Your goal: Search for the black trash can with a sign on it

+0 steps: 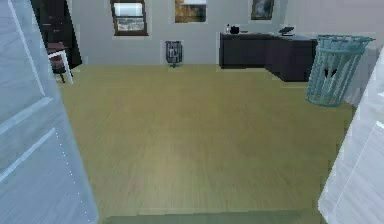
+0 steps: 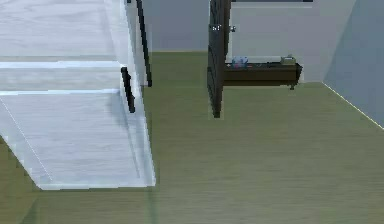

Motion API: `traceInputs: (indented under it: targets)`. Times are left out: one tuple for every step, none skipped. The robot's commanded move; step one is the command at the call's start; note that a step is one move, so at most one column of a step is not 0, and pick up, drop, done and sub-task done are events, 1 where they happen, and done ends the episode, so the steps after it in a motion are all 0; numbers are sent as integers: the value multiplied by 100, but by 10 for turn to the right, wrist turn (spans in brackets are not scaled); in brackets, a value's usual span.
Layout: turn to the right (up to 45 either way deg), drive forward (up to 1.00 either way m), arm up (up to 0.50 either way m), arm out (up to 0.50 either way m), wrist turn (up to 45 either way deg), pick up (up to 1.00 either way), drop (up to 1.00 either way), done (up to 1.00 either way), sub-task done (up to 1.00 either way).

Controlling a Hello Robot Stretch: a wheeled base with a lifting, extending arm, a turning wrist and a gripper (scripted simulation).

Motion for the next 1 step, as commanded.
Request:
traceInputs:
  targets:
    - [0,50,0,0,0,0,0,0,0]
